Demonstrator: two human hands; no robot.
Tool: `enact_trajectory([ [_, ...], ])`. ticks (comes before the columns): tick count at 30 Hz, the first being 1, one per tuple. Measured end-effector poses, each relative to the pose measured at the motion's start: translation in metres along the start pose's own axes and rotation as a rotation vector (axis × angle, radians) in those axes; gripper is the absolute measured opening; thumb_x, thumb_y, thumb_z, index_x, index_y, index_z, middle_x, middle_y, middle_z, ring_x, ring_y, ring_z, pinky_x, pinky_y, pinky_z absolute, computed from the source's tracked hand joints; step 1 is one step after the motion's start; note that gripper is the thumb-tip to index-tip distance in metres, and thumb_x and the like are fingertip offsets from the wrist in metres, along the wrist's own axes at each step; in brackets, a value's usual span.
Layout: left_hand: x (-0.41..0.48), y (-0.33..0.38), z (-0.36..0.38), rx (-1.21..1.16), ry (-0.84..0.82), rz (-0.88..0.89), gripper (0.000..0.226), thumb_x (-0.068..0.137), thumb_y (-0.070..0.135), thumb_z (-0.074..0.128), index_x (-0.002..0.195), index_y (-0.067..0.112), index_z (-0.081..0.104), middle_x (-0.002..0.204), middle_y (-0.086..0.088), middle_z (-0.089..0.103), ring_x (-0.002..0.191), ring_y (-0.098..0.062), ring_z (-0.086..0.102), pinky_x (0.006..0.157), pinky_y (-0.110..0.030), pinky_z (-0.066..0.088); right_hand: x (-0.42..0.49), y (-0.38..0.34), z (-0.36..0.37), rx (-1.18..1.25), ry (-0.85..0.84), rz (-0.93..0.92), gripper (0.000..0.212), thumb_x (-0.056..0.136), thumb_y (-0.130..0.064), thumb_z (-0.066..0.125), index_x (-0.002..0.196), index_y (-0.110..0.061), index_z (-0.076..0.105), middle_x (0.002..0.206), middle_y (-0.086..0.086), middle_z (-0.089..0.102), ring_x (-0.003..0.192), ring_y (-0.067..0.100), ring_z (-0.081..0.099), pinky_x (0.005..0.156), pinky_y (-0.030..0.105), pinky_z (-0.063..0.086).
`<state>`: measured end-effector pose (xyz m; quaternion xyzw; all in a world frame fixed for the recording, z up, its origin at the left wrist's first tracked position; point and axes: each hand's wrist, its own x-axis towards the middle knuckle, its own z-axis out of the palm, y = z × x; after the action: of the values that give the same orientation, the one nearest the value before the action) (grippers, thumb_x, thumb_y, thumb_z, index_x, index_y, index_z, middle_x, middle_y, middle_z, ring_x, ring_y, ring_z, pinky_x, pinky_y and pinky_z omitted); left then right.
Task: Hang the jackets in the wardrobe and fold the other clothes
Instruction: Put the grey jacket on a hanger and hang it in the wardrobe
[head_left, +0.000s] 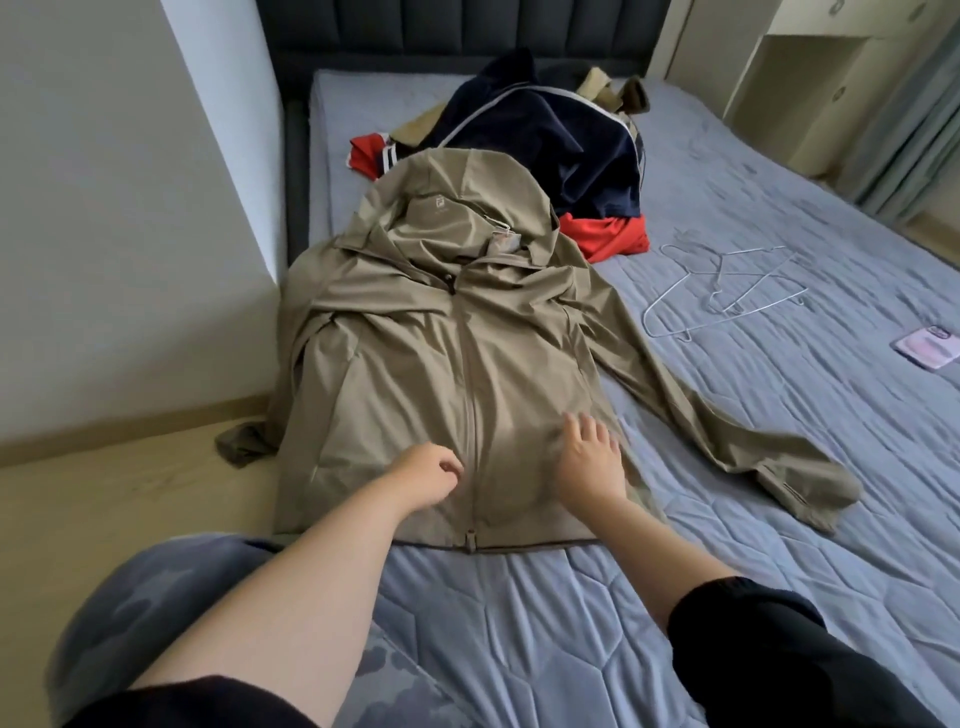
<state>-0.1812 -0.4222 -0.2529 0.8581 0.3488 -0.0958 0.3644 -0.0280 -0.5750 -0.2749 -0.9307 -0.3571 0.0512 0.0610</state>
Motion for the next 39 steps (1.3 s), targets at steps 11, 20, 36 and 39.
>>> enact_trajectory([
  [11,0.003,-0.11,-0.038,-0.402,0.221,-0.606,0.077,0.091,0.038,0.054,0.15,0.012,0.011,0.151,-0.013,0.028,0.136,-0.031,0.033,0.11,-0.037,0.03,0.023,-0.148,0.044,0.189,-0.24,-0.174,0.072,0.096,-0.043,0.037,0.151,-0.016,-0.001,0.159,0.001,0.0,0.146,0.021,0.0,0.115,0.049,0.008],
  [20,-0.027,-0.149,-0.045,-0.892,0.115,-0.837,0.061,0.099,0.049,0.032,0.139,0.004,0.039,0.144,-0.013,0.042,0.127,-0.029,0.045,0.106,-0.038,0.034,0.021,-0.153,0.069,-0.034,-0.26,-0.214,0.069,0.096,-0.048,0.028,0.151,-0.017,0.002,0.159,0.005,-0.004,0.145,0.023,-0.006,0.113,0.054,0.004],
  [36,-0.038,-0.152,-0.093,-0.807,0.328,-0.923,0.013,0.09,0.011,0.043,0.08,0.005,0.05,0.069,-0.007,0.05,0.056,-0.019,0.049,0.051,-0.026,0.045,0.022,-0.136,0.06,0.113,-0.286,-0.22,0.064,0.098,-0.045,0.032,0.151,-0.018,0.009,0.159,-0.005,0.001,0.146,0.011,-0.001,0.116,0.038,0.004],
  [39,-0.04,-0.158,-0.082,-0.187,0.281,-0.82,0.011,0.086,0.014,0.052,0.092,0.005,0.056,0.081,-0.007,0.054,0.077,-0.024,0.056,0.066,-0.027,0.047,0.02,-0.133,0.058,0.112,-0.278,-0.24,0.064,0.098,-0.044,0.033,0.151,-0.019,0.009,0.159,-0.005,0.001,0.146,0.011,0.0,0.116,0.036,0.005],
])
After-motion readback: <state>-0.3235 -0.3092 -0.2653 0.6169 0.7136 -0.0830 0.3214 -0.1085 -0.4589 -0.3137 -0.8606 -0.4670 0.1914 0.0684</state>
